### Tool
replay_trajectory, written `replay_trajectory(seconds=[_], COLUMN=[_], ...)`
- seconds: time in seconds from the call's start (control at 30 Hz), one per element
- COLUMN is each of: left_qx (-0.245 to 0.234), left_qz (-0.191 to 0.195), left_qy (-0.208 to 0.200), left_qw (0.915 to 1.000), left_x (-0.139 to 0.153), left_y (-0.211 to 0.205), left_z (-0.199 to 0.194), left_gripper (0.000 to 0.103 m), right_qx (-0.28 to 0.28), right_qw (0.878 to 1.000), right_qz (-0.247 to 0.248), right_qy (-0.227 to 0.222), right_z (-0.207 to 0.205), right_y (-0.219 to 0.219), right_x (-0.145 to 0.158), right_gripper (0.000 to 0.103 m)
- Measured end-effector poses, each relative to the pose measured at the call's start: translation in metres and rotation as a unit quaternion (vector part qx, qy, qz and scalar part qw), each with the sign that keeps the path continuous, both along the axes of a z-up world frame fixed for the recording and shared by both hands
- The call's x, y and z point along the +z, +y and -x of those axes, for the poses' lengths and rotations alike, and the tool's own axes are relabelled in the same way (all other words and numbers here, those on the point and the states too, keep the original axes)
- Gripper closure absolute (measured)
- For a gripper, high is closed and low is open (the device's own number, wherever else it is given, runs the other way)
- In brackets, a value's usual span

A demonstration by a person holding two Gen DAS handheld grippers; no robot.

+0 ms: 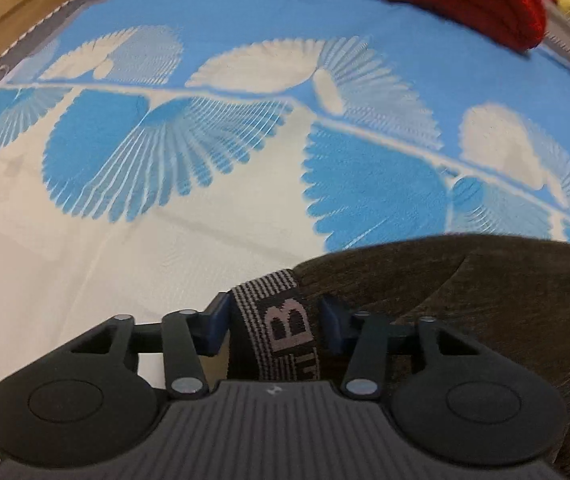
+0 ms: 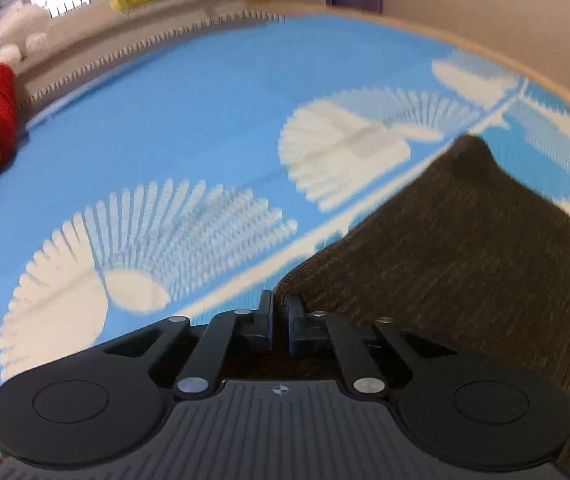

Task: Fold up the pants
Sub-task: 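Lay the pants flat and open both grippers, releasing the legs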

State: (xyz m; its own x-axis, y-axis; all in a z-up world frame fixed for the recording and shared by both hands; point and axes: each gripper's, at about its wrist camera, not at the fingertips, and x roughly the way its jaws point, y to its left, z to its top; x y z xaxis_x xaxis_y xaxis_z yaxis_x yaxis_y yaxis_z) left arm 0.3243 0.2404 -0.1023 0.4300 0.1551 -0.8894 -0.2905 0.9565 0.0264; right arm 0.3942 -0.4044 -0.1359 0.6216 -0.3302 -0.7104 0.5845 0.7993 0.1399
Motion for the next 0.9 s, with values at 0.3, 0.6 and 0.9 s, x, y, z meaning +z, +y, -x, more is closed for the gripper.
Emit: replay_trajectory(seconds=[0.3, 0.6, 0.9], left_qx=[-0.007, -0.088, -0.177], left_qz=[-0.02, 0.002, -0.026], left_qy=[-0.011, -0.034, 0.054], left_qw=[0.9997, 0.9955, 0.9823], left_x=[0.009, 0.04, -0.001], left_y=[-0.008, -0.039, -0.067], left_z=[-0.006, 0.012, 0.048], left_gripper=[0.049, 0.05, 0.063], right_qx=[-0.02, 0.077, 0.242], right_qw=[0.999, 0.989, 0.963], right_qz=[-0.037, -0.031, 0.028], right_qy=[-0.026, -0.123, -0.117], right_z=[0.009, 0.095, 0.258], right_y=[-0.029, -0.01, 0.021], right_x=[0.009, 0.136, 0.18], right_gripper=[0.072, 0.057, 0.038])
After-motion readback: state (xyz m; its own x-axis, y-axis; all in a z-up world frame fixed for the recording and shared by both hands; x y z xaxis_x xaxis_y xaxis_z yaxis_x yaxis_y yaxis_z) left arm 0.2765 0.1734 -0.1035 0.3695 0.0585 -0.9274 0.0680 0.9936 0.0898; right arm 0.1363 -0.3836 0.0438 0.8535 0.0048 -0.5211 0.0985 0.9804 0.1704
